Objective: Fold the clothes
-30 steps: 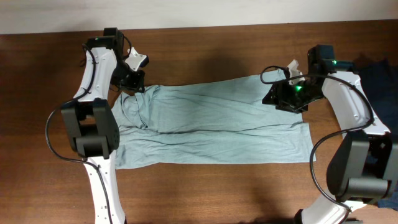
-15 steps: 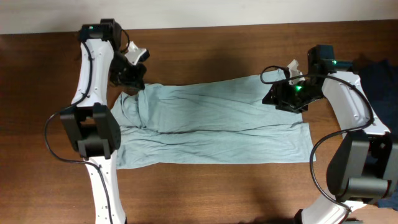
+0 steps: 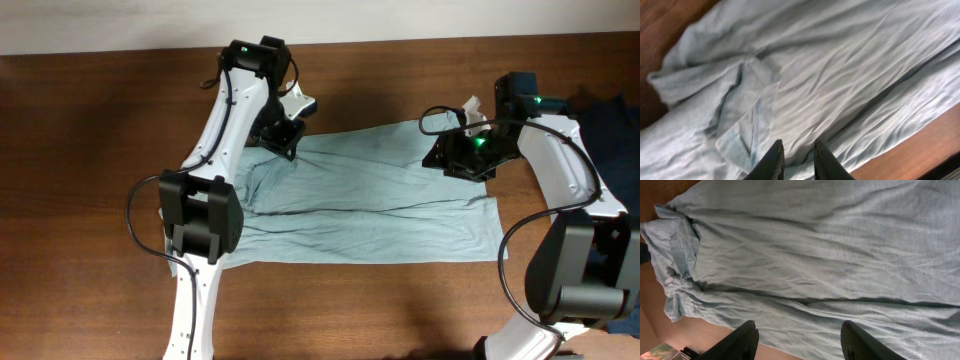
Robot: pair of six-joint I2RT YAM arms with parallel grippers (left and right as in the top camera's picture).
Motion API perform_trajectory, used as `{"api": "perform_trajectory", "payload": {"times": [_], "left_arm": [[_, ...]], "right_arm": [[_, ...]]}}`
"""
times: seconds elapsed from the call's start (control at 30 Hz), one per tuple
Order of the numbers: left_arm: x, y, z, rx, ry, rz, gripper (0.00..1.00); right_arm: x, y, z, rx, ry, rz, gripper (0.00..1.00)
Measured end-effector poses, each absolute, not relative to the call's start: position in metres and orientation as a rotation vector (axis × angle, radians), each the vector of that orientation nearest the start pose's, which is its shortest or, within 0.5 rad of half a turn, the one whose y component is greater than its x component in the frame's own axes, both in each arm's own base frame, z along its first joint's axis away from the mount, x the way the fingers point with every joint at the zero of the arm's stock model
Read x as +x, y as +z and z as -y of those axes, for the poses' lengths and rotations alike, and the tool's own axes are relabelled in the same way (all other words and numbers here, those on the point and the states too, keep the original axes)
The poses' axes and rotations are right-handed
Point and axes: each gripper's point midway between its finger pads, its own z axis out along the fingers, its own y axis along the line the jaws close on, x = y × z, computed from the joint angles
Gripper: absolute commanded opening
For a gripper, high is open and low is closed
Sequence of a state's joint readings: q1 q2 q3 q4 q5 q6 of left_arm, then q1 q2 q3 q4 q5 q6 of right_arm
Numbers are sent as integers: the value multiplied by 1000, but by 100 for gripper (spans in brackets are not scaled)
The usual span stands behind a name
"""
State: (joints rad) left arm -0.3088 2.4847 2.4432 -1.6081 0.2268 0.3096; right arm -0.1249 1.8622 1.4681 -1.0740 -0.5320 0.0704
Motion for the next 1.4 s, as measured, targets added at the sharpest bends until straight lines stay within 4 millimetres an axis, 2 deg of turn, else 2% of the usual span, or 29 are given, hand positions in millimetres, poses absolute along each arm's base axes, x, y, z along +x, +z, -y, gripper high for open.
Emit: {"api": "perform_trajectory", "payload": {"times": [0.2,0.3,0.37,0.4,0.43,0.5,0.57,0.63,0.7,0.73,0.77,0.8,0.83,0.9,1.0,1.07,1.17,1.4], "left_arm": [[414,83,146,865,-188,-3176,31],[422,86,121,731,-143,-3204,33],[428,99,102,630,-116,-3193,36],[432,115,87,555,-91,-3167,37],[435,146,62,434,-36,-3111,37],[432,192,33,288,34,-3017,37],[408,264,-10,51,138,-2856,37],[383,296,-34,-93,194,-2782,38],[359,308,-53,-218,229,-2744,42],[356,307,-57,-254,229,-2725,43],[355,295,-61,-294,216,-2726,43],[358,276,-60,-314,185,-2752,43],[360,268,-58,-316,161,-2759,44],[382,180,-33,-316,-62,-2874,44],[390,113,-2,-307,-295,-2908,45],[381,81,24,-326,-433,-2925,48],[380,60,48,-368,-551,-2893,49],[376,38,65,-464,-618,-2862,49]], "right_arm": [[374,106,-40,248,790,-2921,59],[374,106,-39,249,778,-2925,59],[374,105,-39,250,775,-2927,59],[373,105,-38,252,769,-2930,59],[373,105,-38,252,762,-2932,59],[372,104,-37,253,756,-2936,59],[371,103,-36,257,748,-2945,59],[371,103,-36,258,747,-2946,59],[370,103,-36,258,746,-2947,59],[371,103,-36,258,744,-2947,59],[370,103,-36,259,744,-2948,59],[370,103,-36,258,744,-2948,59],[370,103,-36,258,743,-2947,59],[370,103,-36,259,743,-2948,59],[370,103,-36,259,743,-2948,59],[370,103,-36,258,743,-2948,60],[370,103,-36,259,743,-2948,60],[370,103,-36,257,743,-2947,60]]}}
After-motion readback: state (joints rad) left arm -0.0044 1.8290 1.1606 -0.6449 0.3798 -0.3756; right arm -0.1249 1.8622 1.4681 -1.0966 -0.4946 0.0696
